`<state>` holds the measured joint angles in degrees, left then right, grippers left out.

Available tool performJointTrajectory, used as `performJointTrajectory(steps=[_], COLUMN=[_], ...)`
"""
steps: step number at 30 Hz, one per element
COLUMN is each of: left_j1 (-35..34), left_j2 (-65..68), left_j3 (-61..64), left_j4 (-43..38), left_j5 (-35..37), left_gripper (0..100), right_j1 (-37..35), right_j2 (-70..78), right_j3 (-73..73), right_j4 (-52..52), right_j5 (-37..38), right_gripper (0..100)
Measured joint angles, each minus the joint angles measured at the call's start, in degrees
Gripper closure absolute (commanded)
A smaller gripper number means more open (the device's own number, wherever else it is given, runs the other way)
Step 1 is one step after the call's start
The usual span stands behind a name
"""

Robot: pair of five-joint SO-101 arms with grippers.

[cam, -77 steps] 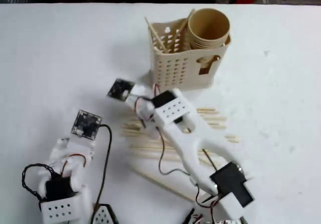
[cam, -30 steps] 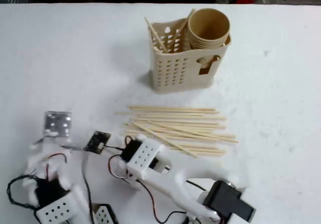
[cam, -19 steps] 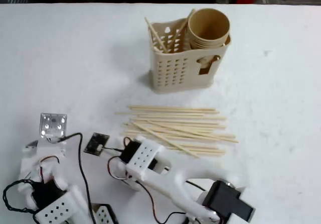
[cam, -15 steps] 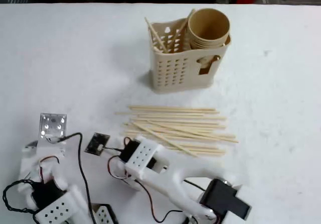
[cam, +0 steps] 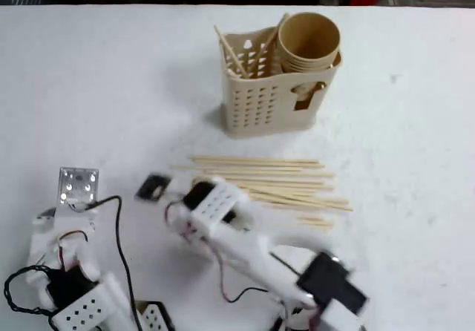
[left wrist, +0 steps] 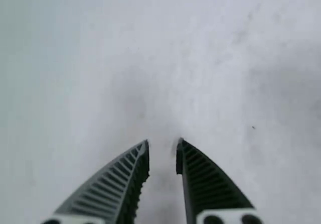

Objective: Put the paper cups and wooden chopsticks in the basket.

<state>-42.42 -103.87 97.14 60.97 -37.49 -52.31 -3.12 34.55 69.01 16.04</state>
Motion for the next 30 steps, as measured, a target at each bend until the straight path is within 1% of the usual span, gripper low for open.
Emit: performJointTrajectory(steps=[7, 11, 13, 17, 19, 21, 26, 30], left_j1=[0.70, 7.65, 12.57, 22.07, 24.44, 26.11, 29.71, 30.51], left_j2=[0.00, 0.00, 0.00, 0.00, 0.00, 0.00, -0.09, 0.00], left_j3=[0.00, 0.00, 0.00, -0.09, -0.53, -1.41, -1.49, -0.09], left_j4=[0.00, 2.20, 3.78, 6.59, 7.82, 8.44, 8.53, 5.10], left_j5=[0.00, 0.09, 2.20, 5.89, 6.51, 7.03, 11.08, 11.87], left_gripper=[89, 89, 89, 89, 89, 89, 89, 89], right_j1=[7.91, 12.40, 15.12, 21.27, 23.38, 24.97, 27.78, 28.04], right_j2=[-20.48, -30.59, -33.32, -34.20, -33.67, -32.00, -25.05, -18.20], right_j3=[0.00, -2.73, -6.07, -15.65, -21.54, -28.48, -46.42, -59.69], right_j4=[3.78, 4.22, 4.22, 4.22, 4.31, 4.31, 4.31, 4.31], right_j5=[0.00, -0.09, -0.09, -0.09, -0.09, -0.09, -0.09, -5.19], right_gripper=[98.2, 98.2, 98.2, 98.2, 98.2, 98.2, 98.2, 98.2])
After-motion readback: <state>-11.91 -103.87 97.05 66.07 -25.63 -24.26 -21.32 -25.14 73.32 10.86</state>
